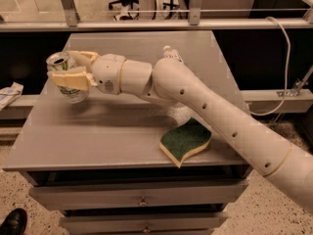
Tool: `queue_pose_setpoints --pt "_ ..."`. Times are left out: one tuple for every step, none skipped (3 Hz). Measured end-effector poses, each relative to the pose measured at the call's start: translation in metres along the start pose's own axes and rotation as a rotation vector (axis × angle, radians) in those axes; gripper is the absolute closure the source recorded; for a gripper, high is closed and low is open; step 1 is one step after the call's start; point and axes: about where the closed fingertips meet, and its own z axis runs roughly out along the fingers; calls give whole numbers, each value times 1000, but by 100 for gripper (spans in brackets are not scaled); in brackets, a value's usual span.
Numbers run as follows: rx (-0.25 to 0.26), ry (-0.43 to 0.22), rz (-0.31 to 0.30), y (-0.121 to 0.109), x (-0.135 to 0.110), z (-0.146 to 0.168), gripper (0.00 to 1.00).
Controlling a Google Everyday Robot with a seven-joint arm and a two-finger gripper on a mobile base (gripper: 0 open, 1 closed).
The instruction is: Place 7up can upright
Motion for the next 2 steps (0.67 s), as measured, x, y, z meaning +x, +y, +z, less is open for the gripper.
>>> queue_pose_setpoints --pt "-14 178 -65 0 -5 -6 100" --pt "-12 294 -126 -3 -17 -16 100"
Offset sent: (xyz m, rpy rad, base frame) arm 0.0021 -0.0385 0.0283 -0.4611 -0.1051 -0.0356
